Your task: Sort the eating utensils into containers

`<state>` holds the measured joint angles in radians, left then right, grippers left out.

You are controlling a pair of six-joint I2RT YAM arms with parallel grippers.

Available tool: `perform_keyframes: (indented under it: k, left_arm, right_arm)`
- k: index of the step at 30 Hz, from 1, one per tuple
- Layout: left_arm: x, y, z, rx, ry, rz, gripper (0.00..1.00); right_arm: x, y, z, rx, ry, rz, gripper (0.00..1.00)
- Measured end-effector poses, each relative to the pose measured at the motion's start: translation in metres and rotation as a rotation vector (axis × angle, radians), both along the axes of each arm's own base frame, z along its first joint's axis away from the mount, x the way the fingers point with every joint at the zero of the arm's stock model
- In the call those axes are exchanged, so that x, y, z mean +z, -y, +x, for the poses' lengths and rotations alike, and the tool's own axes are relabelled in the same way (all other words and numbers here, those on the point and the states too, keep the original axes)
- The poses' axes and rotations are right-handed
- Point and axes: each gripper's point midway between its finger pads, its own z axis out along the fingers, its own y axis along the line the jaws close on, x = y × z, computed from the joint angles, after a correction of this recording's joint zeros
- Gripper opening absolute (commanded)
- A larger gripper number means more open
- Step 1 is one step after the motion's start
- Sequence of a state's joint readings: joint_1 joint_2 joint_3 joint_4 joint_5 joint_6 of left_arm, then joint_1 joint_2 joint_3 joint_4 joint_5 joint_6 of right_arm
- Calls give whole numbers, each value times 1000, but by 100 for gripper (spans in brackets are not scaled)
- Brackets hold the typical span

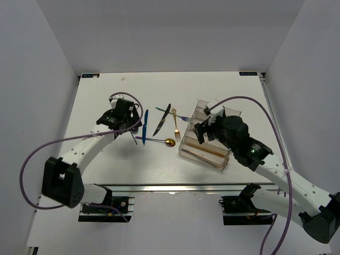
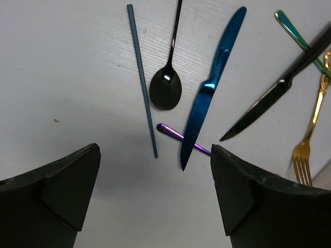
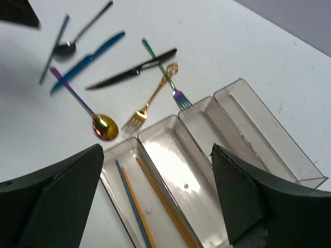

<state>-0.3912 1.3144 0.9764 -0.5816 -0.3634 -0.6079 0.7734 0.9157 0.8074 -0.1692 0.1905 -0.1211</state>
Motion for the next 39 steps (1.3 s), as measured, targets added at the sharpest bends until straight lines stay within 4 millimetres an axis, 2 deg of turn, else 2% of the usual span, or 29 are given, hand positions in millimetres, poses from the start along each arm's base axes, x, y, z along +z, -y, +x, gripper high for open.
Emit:
perform_keyframes:
  k: [1, 3, 6, 12, 19, 25, 29, 31, 35, 36, 37, 39]
  left_arm:
    - [-4, 1, 5, 11, -17, 10, 93]
    - [-14, -1, 17, 52, -44, 32, 79]
    - [-31, -9, 27, 126, -86, 53, 51]
    - [-56, -30, 56, 252, -149, 76, 51]
    - [-75, -45, 85, 311, -182, 59, 50]
    - [-95, -40, 98, 308, -219, 57, 47]
    - [-114, -40, 97, 317, -263, 72, 37]
    - [-115, -41, 99, 328, -260, 74, 33]
    - [-117, -43, 99, 344, -251, 74, 18]
    - [-117, -43, 100, 349, -244, 72, 9]
    - [-118, -43, 100, 353, -238, 70, 5]
    - [-118, -45, 98, 360, -223, 67, 0]
  right_arm:
    - [8, -1, 0, -16, 5, 49, 89]
    - [17, -4, 1, -37, -10, 115, 89]
    - [13, -11, 7, -65, -65, 135, 89]
    - [-17, -16, 9, -90, -168, 82, 89]
    - [-19, -16, 8, -83, -177, 77, 89]
    - [-20, -18, 6, -68, -181, 74, 89]
    - [-22, -19, 6, -60, -187, 71, 89]
    - [-22, -20, 5, -56, -188, 69, 89]
    - [-22, -20, 5, -51, -187, 67, 88]
    - [-22, -20, 5, -50, -187, 67, 88]
    - [-22, -21, 5, -47, -187, 67, 88]
    - [-22, -22, 4, -39, -189, 67, 88]
